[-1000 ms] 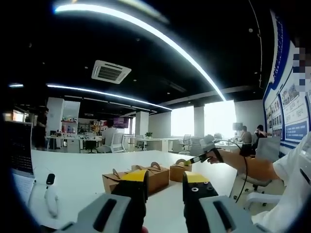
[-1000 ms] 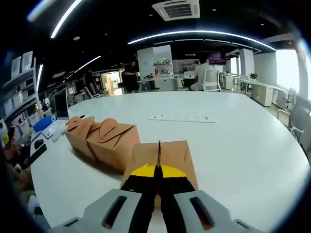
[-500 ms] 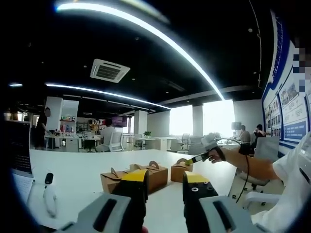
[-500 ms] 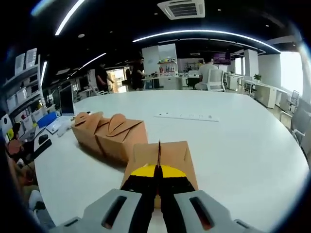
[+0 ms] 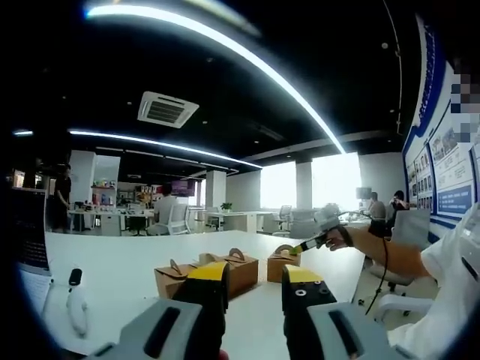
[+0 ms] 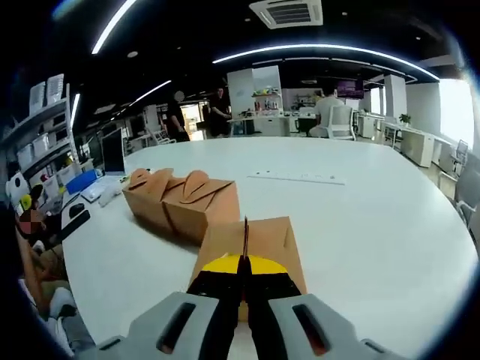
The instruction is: Pick up one paper box from the group, open the paper box, and remove the item inside
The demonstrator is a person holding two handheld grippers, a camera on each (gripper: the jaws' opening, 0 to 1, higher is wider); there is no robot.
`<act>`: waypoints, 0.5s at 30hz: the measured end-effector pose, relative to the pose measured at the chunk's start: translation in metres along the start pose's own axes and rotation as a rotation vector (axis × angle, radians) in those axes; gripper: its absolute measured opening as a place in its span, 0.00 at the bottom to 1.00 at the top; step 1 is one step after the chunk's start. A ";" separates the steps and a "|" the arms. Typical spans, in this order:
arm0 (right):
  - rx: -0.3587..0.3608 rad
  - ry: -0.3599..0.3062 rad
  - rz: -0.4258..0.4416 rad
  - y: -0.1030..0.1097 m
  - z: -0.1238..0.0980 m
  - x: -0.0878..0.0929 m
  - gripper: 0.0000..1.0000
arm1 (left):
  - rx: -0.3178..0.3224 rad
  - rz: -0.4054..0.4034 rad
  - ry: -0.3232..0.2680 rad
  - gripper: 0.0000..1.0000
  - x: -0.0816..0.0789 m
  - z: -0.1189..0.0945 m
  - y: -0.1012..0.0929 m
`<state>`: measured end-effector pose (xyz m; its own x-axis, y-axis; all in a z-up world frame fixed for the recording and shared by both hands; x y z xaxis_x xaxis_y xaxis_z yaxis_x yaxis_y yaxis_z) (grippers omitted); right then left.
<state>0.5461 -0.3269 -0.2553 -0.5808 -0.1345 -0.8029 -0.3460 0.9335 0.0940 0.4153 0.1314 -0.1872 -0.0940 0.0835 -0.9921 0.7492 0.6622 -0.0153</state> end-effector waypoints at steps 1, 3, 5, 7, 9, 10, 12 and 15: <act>0.000 0.000 -0.001 0.001 0.000 0.000 0.03 | 0.000 0.000 0.000 0.30 0.000 0.000 0.000; -0.007 -0.004 -0.003 0.003 -0.003 0.003 0.03 | 0.000 0.001 0.000 0.30 0.000 0.000 0.000; -0.014 -0.007 0.000 0.005 -0.004 0.006 0.03 | 0.001 0.001 -0.001 0.30 -0.001 0.000 -0.001; -0.022 -0.006 0.000 0.007 -0.005 0.009 0.03 | 0.002 0.002 0.002 0.30 0.000 0.001 -0.001; -0.029 -0.011 0.002 0.009 -0.008 0.011 0.03 | 0.002 0.002 0.005 0.30 0.001 0.001 -0.001; -0.030 -0.011 0.002 0.010 -0.009 0.012 0.03 | 0.003 0.002 0.006 0.30 0.001 0.001 -0.001; -0.033 -0.008 -0.004 0.013 -0.011 0.013 0.03 | 0.004 0.002 0.005 0.30 0.001 0.001 -0.002; -0.041 -0.009 -0.013 0.016 -0.014 0.015 0.03 | 0.005 0.003 0.005 0.30 0.000 0.002 -0.002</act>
<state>0.5218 -0.3181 -0.2577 -0.5692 -0.1430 -0.8097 -0.3833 0.9173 0.1075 0.4144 0.1286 -0.1879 -0.0946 0.0893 -0.9915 0.7526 0.6584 -0.0125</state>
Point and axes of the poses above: the point that each gripper's makers call its tool centre point, and the gripper's own axes: z roughly forward along the fingers, y roughly to its left, x roughly out of its underside, the point moved 7 cm from there along -z, roughly backward along the fingers, and after that the axes turned 10 degrees about y, right-handed, at the moved point
